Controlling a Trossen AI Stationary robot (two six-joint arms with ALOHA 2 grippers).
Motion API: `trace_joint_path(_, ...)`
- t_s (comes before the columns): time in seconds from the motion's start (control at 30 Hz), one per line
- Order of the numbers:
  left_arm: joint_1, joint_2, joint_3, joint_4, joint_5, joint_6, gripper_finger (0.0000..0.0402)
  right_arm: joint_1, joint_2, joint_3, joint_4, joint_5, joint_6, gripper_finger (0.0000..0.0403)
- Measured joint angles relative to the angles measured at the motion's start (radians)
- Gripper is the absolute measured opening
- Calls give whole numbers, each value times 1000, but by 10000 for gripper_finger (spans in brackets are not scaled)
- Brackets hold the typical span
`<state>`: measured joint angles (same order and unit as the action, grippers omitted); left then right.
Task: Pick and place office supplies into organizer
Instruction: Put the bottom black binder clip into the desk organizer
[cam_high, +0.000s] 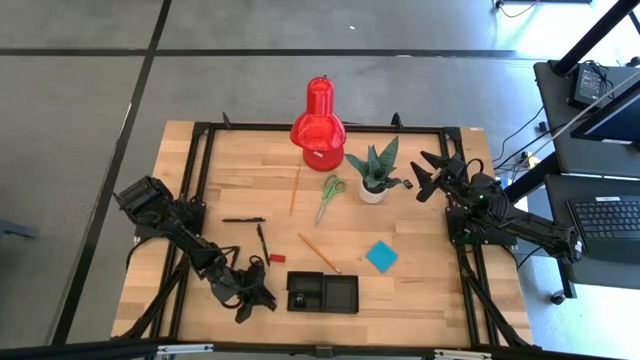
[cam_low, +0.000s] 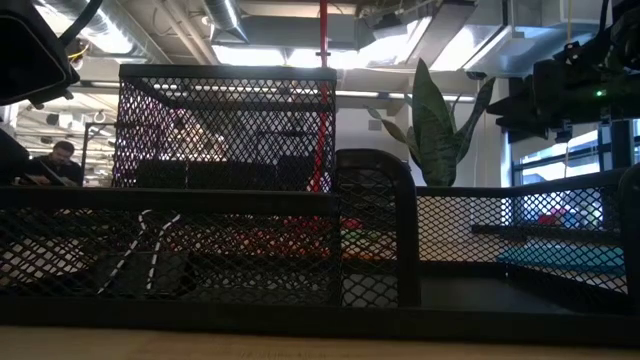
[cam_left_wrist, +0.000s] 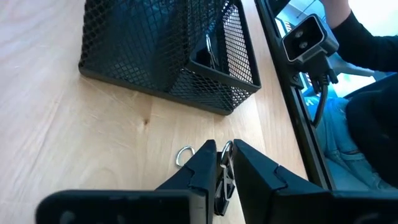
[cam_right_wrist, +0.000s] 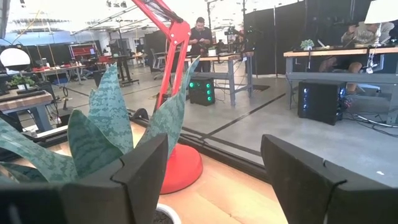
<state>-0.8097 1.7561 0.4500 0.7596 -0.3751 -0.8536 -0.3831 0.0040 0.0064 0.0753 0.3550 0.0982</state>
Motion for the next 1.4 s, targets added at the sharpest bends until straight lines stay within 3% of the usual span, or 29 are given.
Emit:
trace_joint_path(0.43, 0, 0, 0, 7, -8, 2, 6, 0, 0, 0, 0, 0, -2, 260)
trace_joint_path(0.83, 0, -18, 2, 38, -50, 6, 3, 0, 0, 0, 0, 0, -2, 260)
trace_joint_path(1.2, -2, -93, 44, 42, -45, 217, 2, 0, 0, 0, 0, 0, -1, 260)
trace_joint_path(1.4, 3, -103, 88, 22, -108, 343, 2, 0, 0, 0, 0, 0, 0, 260)
